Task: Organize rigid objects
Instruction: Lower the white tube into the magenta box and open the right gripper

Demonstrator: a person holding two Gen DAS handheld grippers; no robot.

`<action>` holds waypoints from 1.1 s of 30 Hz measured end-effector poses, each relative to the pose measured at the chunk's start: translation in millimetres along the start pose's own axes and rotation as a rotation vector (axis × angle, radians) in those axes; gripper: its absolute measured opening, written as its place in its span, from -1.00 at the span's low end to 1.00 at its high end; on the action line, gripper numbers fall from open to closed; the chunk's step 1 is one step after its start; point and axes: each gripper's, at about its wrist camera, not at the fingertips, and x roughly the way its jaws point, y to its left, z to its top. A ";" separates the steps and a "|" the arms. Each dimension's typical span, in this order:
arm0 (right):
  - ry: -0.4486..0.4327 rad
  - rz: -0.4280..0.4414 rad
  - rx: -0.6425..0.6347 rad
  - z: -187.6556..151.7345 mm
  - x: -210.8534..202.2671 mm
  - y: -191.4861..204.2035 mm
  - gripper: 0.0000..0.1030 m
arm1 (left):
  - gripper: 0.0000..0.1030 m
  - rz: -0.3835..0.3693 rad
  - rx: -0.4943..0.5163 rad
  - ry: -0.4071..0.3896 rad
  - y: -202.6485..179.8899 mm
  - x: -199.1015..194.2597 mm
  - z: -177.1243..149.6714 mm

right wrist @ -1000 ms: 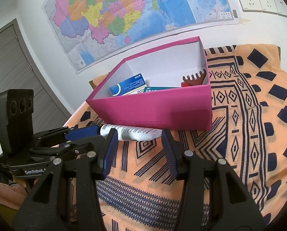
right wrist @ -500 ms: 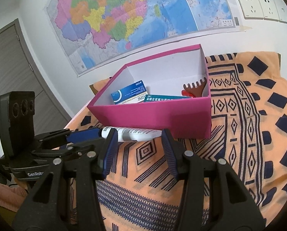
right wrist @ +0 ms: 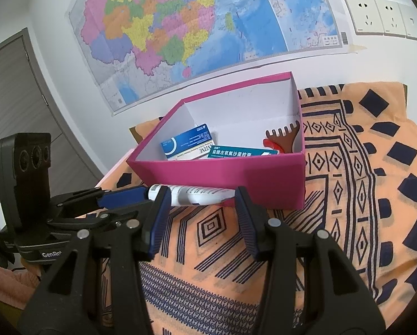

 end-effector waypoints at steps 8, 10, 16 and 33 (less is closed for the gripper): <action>-0.006 0.004 -0.006 4.4 0.4 -0.7 -0.03 | -0.23 0.007 0.005 -0.010 1.9 1.5 5.4; -0.008 0.005 -0.010 6.3 0.9 -0.7 -0.03 | -0.23 0.008 0.004 -0.012 2.5 1.8 6.2; -0.013 0.002 -0.020 11.8 3.5 -1.4 -0.03 | -0.23 0.015 0.006 -0.020 4.1 4.3 13.0; -0.027 -0.006 -0.039 27.5 9.2 -5.7 -0.03 | -0.23 0.021 0.010 -0.045 6.6 8.8 28.7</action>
